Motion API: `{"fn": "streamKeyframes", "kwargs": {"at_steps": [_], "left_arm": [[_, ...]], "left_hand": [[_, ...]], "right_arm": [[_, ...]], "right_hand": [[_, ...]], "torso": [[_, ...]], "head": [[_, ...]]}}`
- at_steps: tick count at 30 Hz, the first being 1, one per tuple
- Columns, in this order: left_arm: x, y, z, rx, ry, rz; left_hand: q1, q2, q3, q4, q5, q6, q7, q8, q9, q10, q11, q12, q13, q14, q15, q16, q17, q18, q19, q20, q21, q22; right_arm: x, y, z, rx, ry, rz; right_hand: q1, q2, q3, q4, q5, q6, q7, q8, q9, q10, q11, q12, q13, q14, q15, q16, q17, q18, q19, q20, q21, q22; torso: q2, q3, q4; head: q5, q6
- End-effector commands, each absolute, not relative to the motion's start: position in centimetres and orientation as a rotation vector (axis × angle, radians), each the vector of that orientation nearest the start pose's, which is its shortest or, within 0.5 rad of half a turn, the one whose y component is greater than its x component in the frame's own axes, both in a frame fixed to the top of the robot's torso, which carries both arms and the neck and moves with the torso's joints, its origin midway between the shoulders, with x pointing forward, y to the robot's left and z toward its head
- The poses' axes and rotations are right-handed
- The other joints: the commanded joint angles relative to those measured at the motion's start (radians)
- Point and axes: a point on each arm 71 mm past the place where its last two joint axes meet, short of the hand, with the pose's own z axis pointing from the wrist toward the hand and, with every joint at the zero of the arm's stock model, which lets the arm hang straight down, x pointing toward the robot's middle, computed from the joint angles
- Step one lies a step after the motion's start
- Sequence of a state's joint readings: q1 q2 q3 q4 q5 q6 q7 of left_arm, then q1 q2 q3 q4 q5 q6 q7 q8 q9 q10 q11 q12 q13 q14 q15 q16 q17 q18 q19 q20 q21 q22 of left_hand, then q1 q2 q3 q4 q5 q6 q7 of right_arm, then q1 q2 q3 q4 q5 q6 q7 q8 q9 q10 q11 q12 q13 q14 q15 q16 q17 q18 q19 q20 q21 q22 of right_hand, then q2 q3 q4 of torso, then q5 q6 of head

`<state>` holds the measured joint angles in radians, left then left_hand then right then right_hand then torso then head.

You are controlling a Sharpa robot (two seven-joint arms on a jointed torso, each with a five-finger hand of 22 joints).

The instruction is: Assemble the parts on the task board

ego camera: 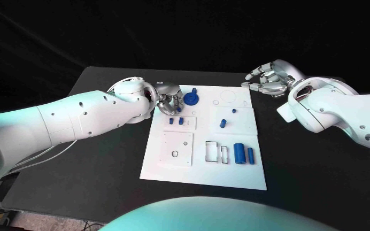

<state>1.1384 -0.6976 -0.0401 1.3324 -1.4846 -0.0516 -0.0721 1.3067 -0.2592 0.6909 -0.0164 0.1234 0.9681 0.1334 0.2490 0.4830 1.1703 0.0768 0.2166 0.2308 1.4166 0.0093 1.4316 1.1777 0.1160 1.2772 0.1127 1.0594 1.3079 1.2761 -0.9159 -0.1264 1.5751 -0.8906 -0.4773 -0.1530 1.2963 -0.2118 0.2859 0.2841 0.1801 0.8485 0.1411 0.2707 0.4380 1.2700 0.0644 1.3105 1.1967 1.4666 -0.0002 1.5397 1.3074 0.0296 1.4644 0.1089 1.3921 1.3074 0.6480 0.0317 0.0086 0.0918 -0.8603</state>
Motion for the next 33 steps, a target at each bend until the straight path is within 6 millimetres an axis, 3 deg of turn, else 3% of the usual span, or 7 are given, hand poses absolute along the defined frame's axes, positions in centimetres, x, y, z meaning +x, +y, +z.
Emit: {"fn": "streamKeyframes", "kwargs": {"at_steps": [1,10,19,33], "left_arm": [[49.8,17.5,-24.4,0.285,1.949,-0.614],[49.9,17.6,-24.4,0.280,1.947,-0.611],[50.0,18.1,-24.4,0.267,1.951,-0.594],[49.9,18.6,-24.1,0.240,1.918,-0.609]], "left_hand": [[-0.009,0.001,0.000,0.007,0.004,-0.004,0.000,-0.002,-0.001,-0.005,-0.001,-0.006,0.002,-0.009,0.001,-0.006,-0.003,-0.012,-0.006,0.001,-0.006,0.122],[-0.018,-0.005,-0.003,0.010,0.011,-0.008,-0.002,-0.005,-0.001,-0.010,0.001,-0.010,0.003,-0.015,0.003,-0.010,-0.014,-0.011,-0.008,0.004,-0.008,0.121],[-0.032,-0.022,-0.005,0.016,0.018,-0.113,-0.020,-0.061,-0.024,-0.079,0.032,-0.059,-0.010,-0.032,0.028,-0.016,-0.046,-0.010,-0.022,0.025,-0.023,0.117],[-0.027,-0.021,-0.014,0.013,0.022,-0.120,-0.023,-0.063,-0.028,-0.112,0.043,-0.074,-0.017,-0.037,0.038,-0.015,-0.055,-0.009,-0.023,0.035,-0.024,0.117]], "right_arm": [[48.3,-23.8,-18.0,0.467,1.705,0.760],[48.3,-23.8,-18.0,0.468,1.705,0.758],[48.3,-23.9,-18.0,0.470,1.708,0.753],[48.3,-24.1,-18.1,0.466,1.714,0.747]], "right_hand": [[-0.009,0.004,0.006,-0.002,0.004,-0.002,0.000,0.006,0.001,-0.001,-0.003,-0.006,0.000,0.081,-0.008,-0.006,0.178,0.015,0.006,-0.009,-0.002,0.181],[-0.009,0.004,0.006,-0.002,0.004,-0.002,0.000,0.006,0.001,-0.001,-0.003,-0.006,0.000,0.081,-0.008,-0.006,0.178,0.015,0.006,-0.009,-0.002,0.181],[-0.010,0.001,0.007,-0.002,0.003,-0.005,0.000,0.006,0.005,-0.006,-0.003,-0.013,-0.009,0.081,-0.009,-0.009,0.174,0.016,0.004,-0.010,-0.007,0.179],[-0.010,0.000,0.007,-0.003,0.002,-0.007,0.000,0.005,0.005,-0.008,-0.003,-0.014,-0.011,0.081,-0.009,-0.009,0.175,0.016,0.004,-0.010,-0.008,0.179]], "torso": [[-0.001,0.0005,-0.0001],[0.000,0.0003,-0.0006],[0.000,-0.0003,-0.0007],[0.000,-0.0003,-0.0007]], "head": [[0.000,0.000],[0.001,0.002],[0.002,0.003],[0.002,0.004]]}}
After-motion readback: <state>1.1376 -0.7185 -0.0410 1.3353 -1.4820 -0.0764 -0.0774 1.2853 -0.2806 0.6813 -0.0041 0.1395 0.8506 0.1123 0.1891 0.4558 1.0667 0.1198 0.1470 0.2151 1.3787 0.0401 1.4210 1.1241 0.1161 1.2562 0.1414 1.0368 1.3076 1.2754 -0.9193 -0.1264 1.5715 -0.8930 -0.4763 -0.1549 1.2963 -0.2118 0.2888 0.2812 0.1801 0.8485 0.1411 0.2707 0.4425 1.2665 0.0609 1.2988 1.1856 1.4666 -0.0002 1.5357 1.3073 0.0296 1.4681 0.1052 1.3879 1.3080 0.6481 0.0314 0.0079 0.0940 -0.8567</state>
